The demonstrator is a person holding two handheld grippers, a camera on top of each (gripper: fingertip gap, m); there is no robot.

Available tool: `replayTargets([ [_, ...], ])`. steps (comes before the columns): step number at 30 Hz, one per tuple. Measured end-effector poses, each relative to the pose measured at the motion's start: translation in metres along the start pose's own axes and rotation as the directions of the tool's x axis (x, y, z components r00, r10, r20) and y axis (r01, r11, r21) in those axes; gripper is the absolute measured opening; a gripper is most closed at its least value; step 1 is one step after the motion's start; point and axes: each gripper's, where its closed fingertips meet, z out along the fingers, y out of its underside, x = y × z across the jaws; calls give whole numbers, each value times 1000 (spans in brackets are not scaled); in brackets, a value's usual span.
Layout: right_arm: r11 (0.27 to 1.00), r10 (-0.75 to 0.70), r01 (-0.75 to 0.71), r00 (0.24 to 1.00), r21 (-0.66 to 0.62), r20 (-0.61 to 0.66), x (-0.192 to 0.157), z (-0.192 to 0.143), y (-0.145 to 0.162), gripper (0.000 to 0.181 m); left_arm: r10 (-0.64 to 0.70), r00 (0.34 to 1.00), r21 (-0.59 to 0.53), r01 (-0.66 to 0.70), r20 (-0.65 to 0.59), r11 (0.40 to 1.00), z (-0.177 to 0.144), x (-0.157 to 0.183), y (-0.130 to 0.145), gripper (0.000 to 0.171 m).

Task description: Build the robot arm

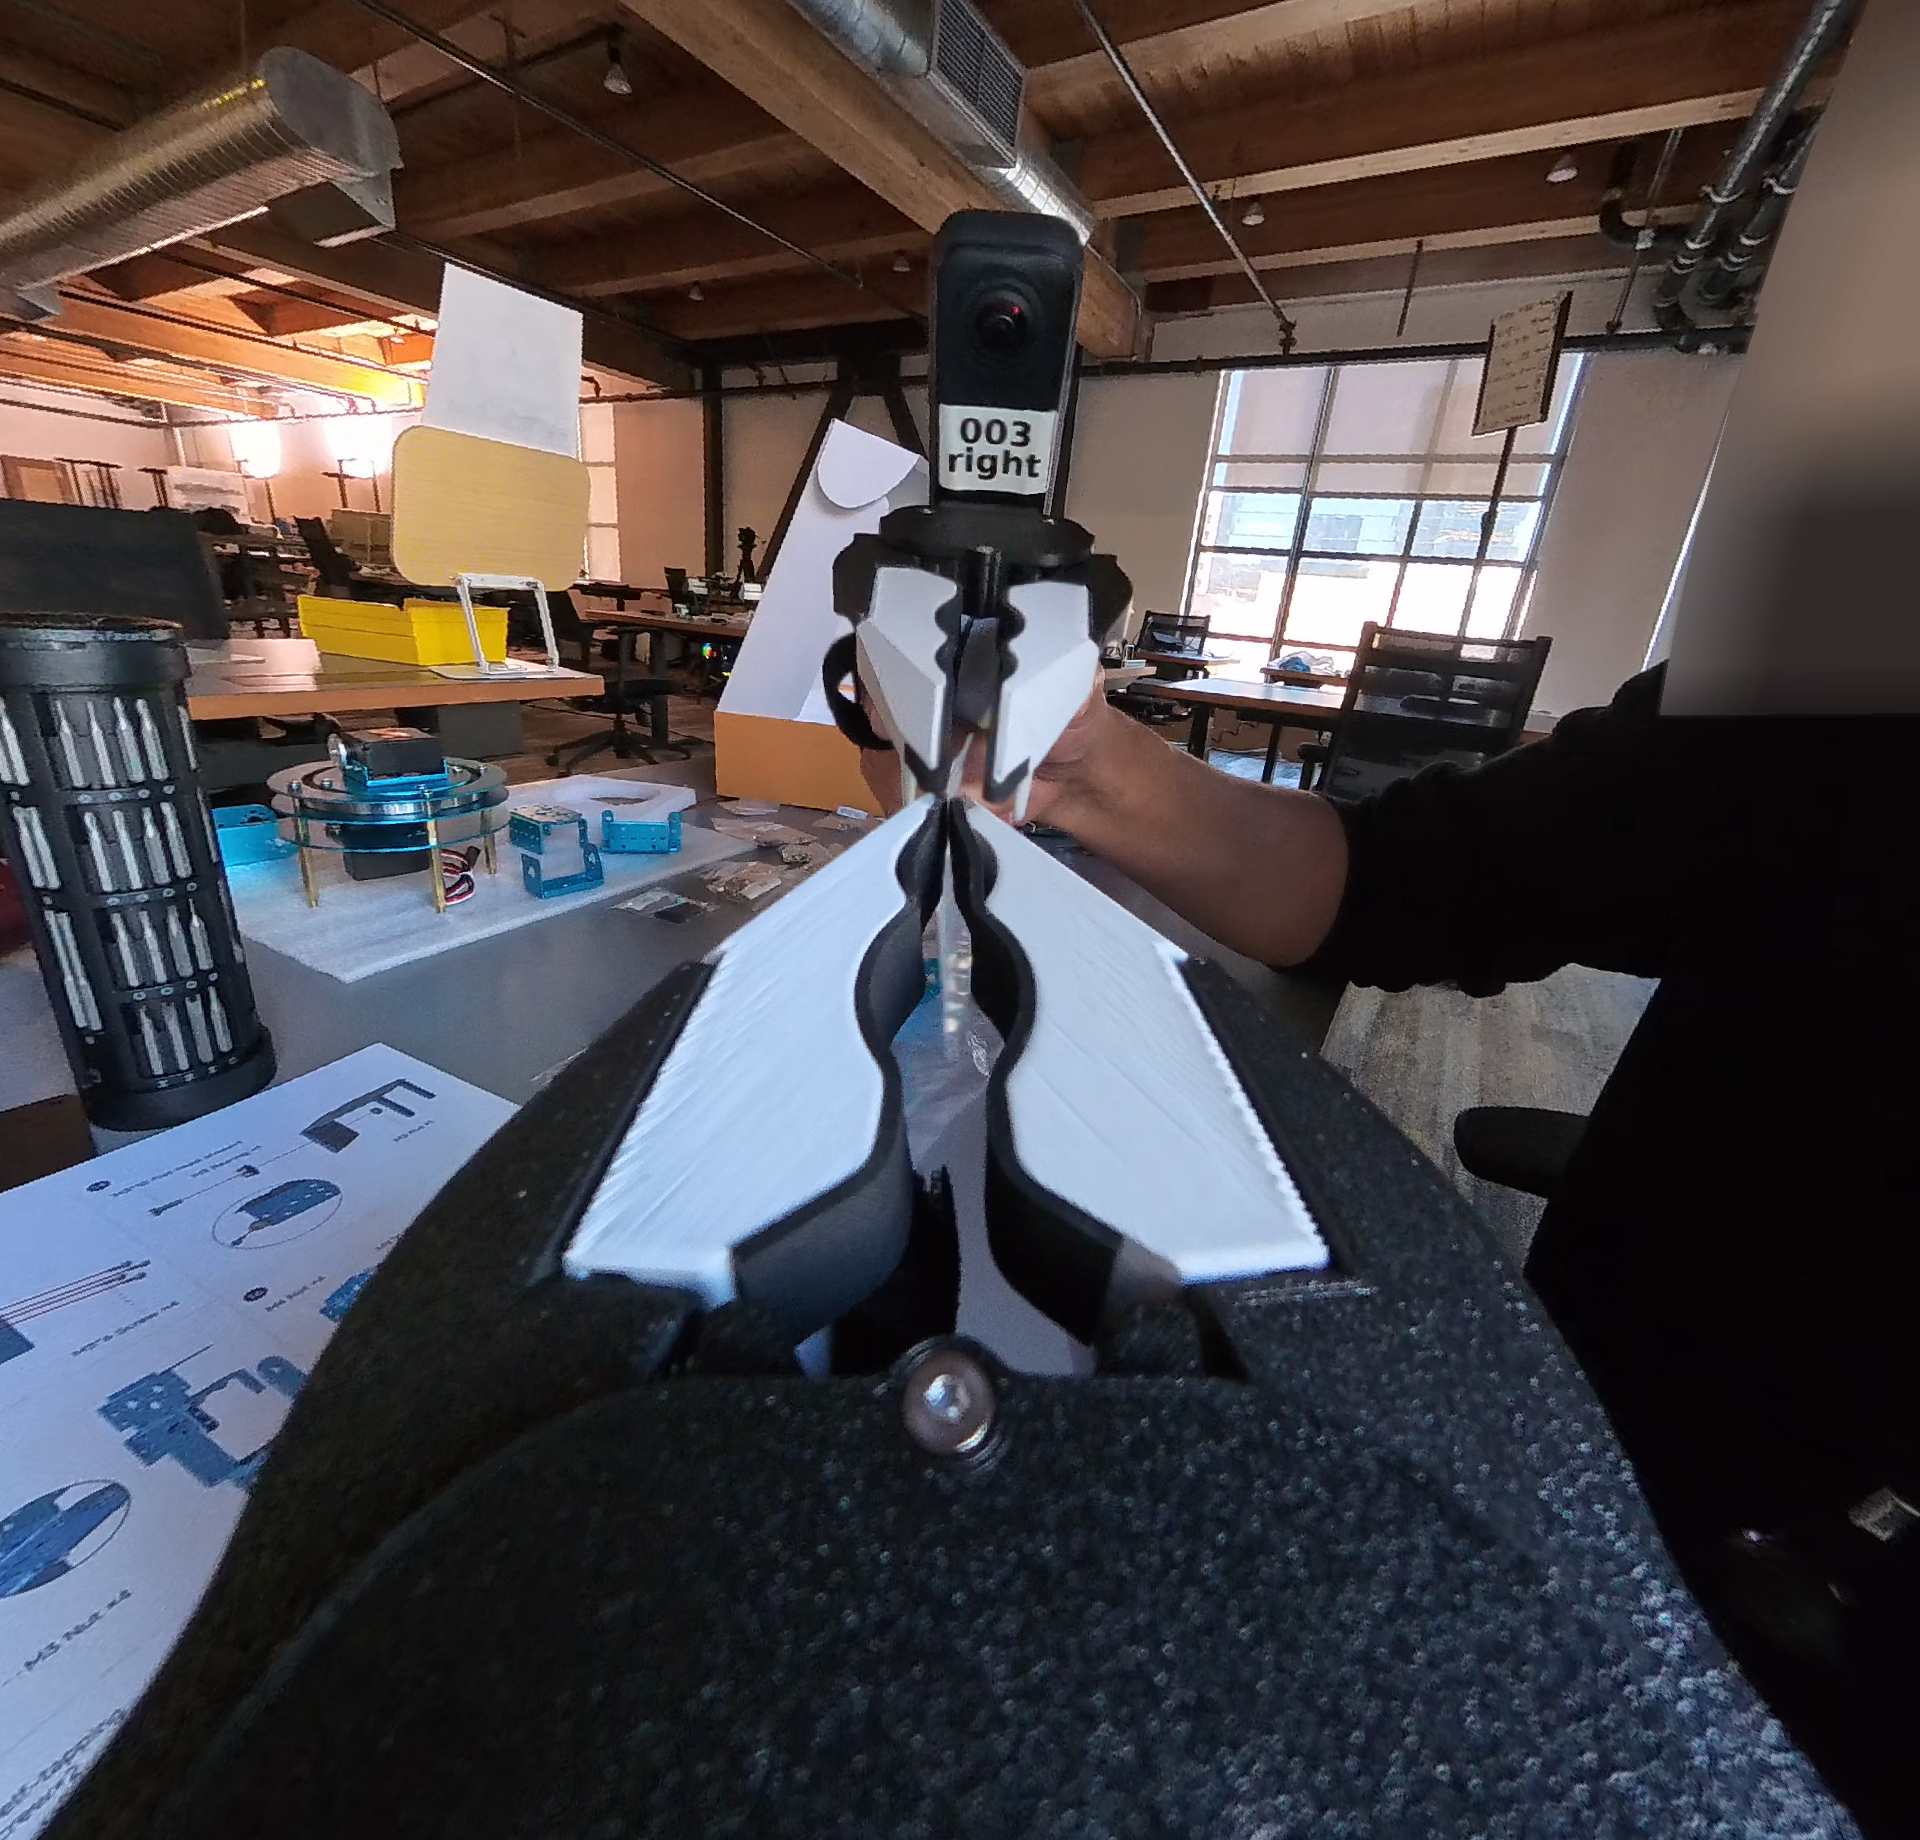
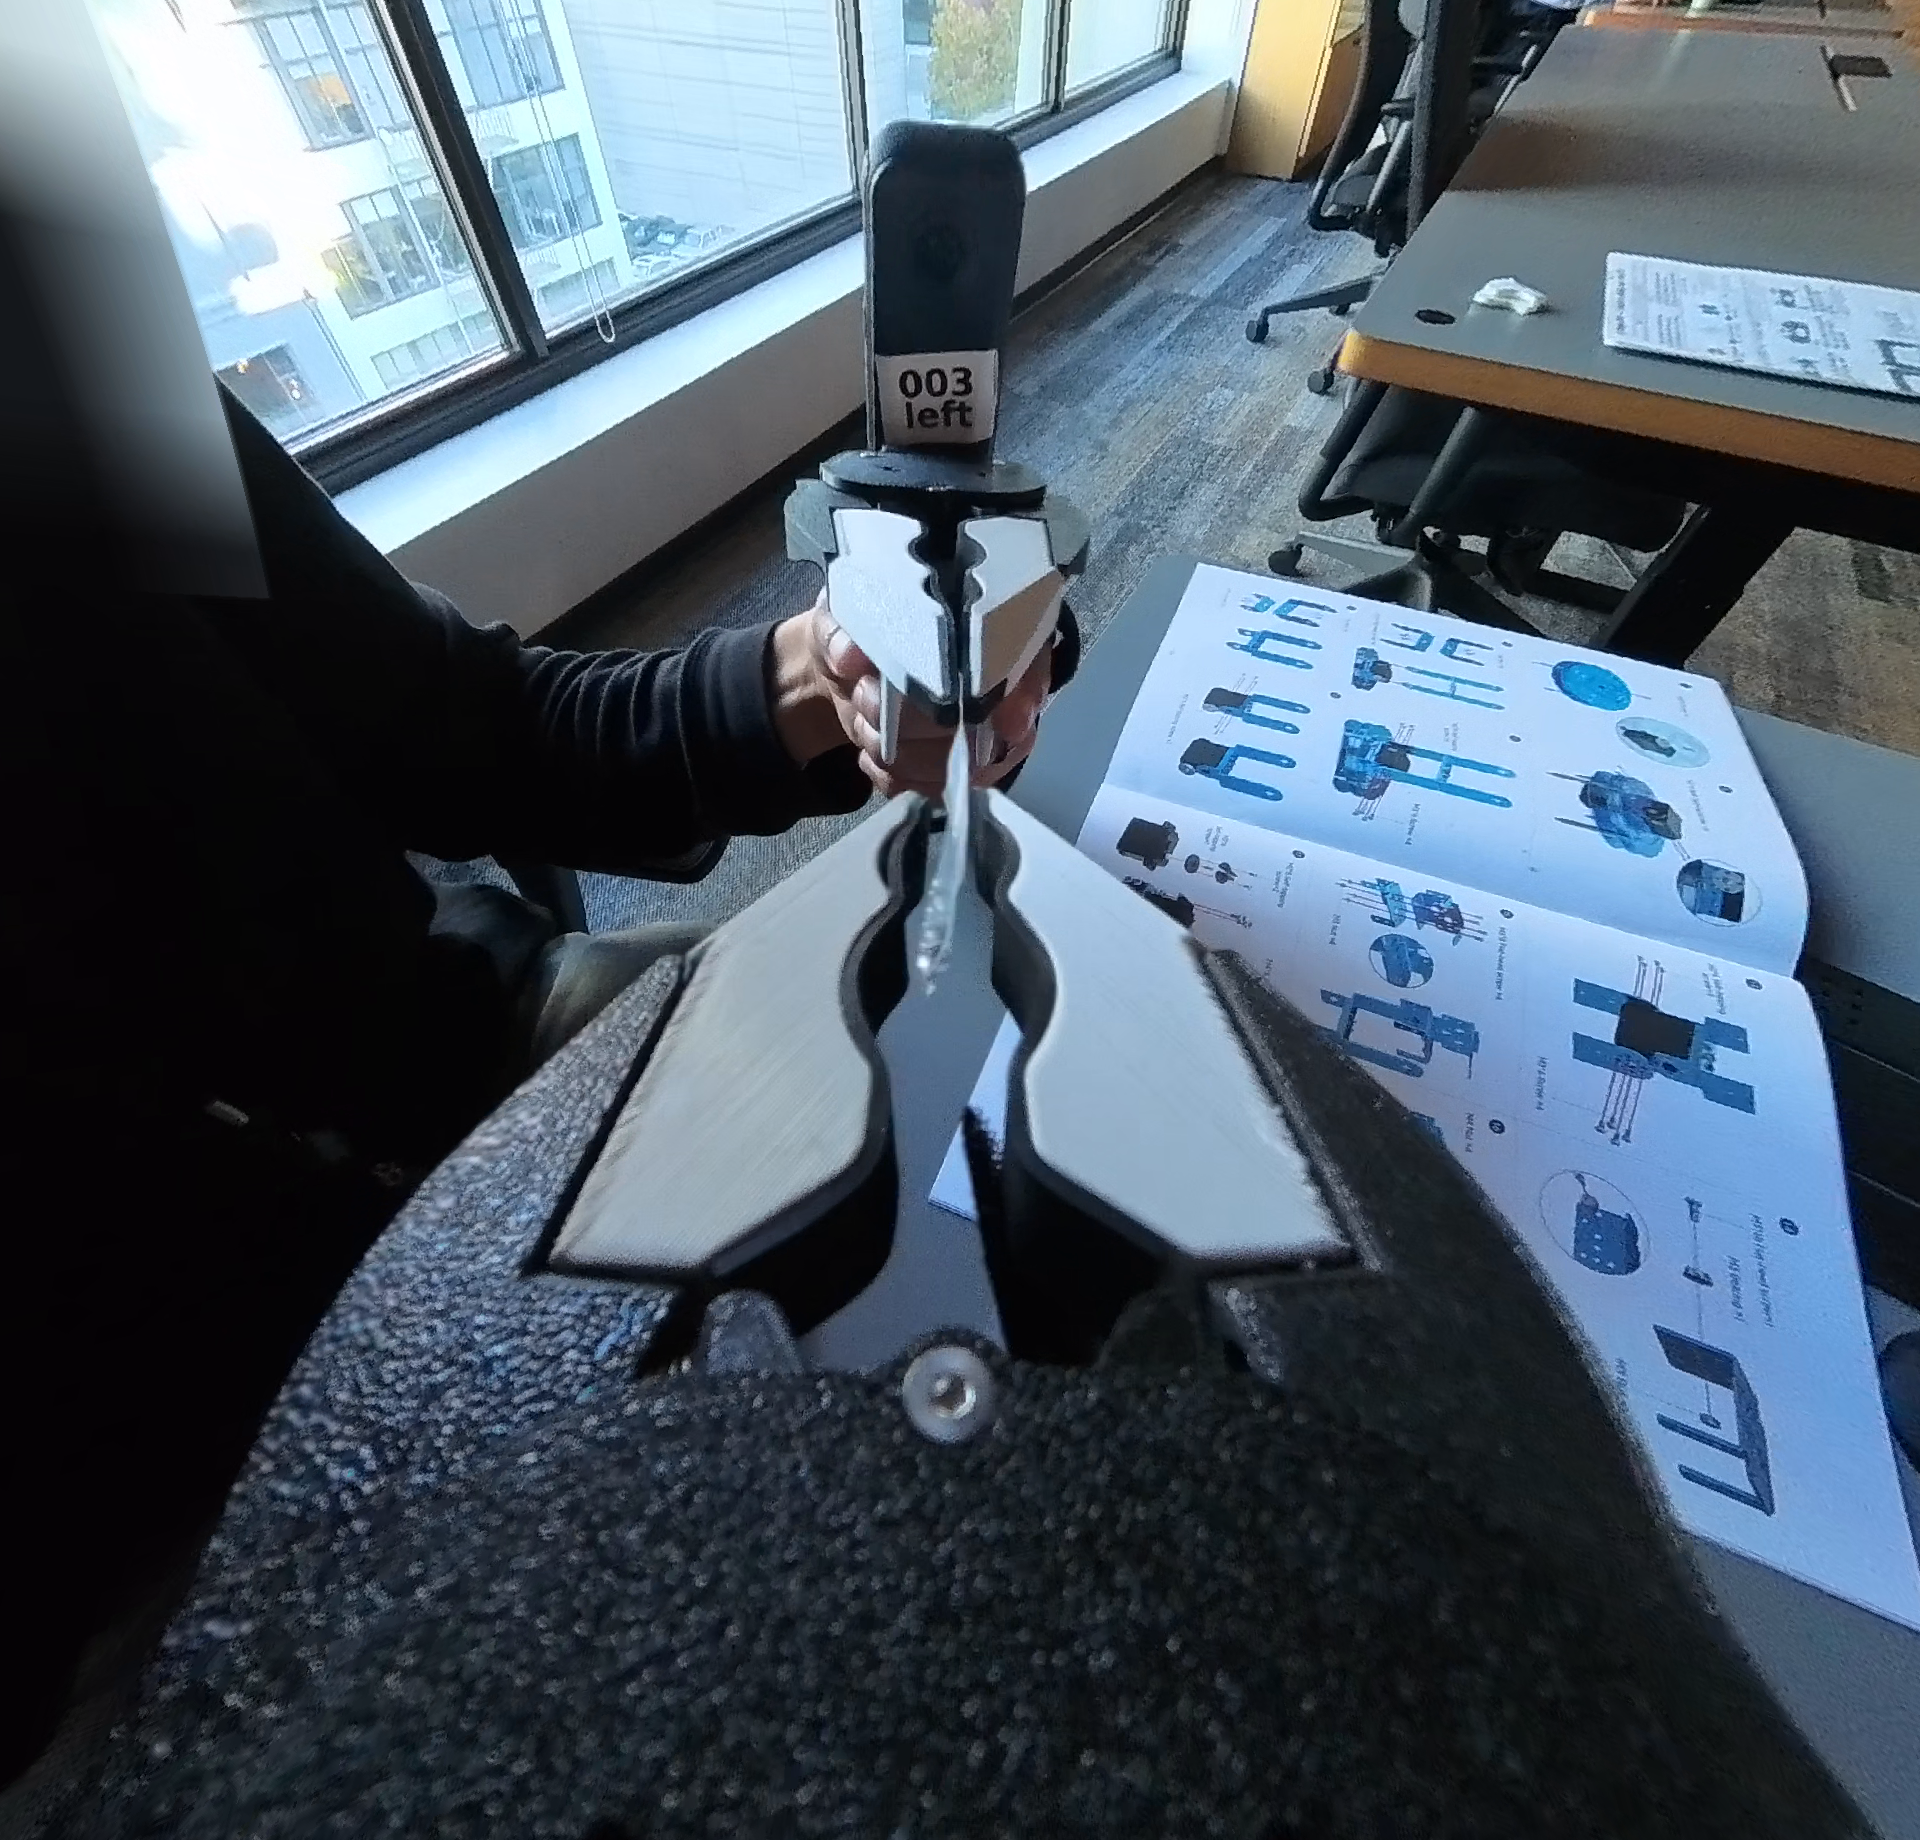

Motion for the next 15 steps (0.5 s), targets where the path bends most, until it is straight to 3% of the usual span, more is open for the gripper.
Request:
replayTargets([
  [15,1000,18,-19,999,-7,-37,7,2,1,12,32,999,-71,-31,12,997,4,4,13,0],
])
